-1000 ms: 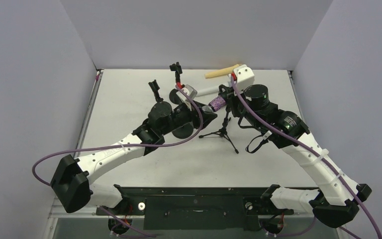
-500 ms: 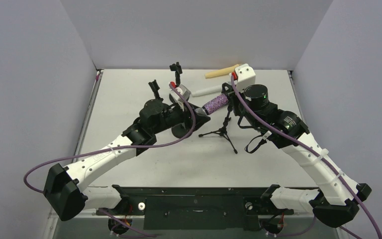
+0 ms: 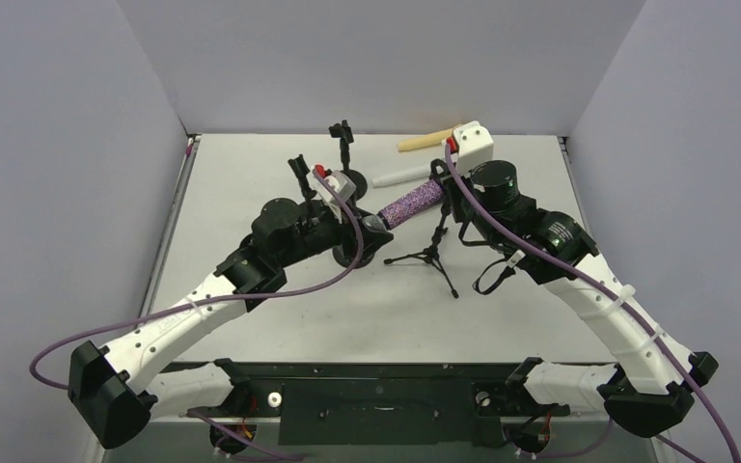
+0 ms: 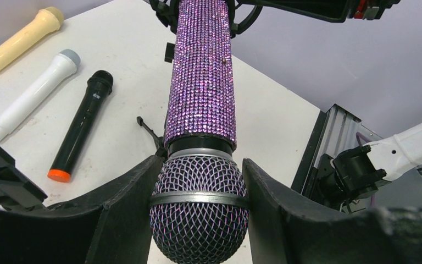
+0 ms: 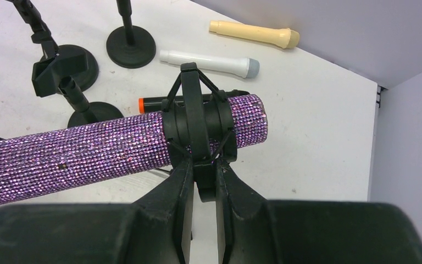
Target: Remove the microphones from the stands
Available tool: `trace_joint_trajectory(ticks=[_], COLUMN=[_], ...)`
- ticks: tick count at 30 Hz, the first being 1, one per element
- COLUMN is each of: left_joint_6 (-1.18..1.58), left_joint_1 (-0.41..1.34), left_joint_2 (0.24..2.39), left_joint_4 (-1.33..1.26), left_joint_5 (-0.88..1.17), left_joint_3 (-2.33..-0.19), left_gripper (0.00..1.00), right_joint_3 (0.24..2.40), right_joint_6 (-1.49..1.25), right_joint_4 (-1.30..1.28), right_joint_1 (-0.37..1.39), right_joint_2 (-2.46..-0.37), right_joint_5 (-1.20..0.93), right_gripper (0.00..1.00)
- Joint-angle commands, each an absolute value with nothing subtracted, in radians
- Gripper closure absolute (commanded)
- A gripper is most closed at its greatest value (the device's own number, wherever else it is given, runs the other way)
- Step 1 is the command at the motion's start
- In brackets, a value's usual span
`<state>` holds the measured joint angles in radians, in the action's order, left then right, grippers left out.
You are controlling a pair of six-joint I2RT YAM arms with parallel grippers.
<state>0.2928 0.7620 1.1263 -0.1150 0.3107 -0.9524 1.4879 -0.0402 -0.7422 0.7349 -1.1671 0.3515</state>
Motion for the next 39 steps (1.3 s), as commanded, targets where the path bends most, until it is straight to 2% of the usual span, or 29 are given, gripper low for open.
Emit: trace_joint_trajectory(ticks=[1,25,39], left_joint_6=[0.256,0.236,0.219], left_joint_1=[0.758,0.749,0.748], left_joint_2=[1.041,0.799,0.766], left_joint_4=[-0.073,-0.006,0.055], left_joint_5=[0.361,0.332,0.282], left_joint_3=[-0.953,-0.943,-0.953], left_gripper=[1.0,1.0,1.0], right_joint_3=[1.538,1.563,1.59], right_joint_6=[-0.023,-0.011,-0.07], right_joint_4=[-0.72,-0.71,-0.674], right_joint_1=[0.722,0.749,0.834], right_joint_2=[-1.181,-1.199,-1.243], right_joint_5=[0.485,0.494,0.448], right_gripper=[1.0,1.0,1.0])
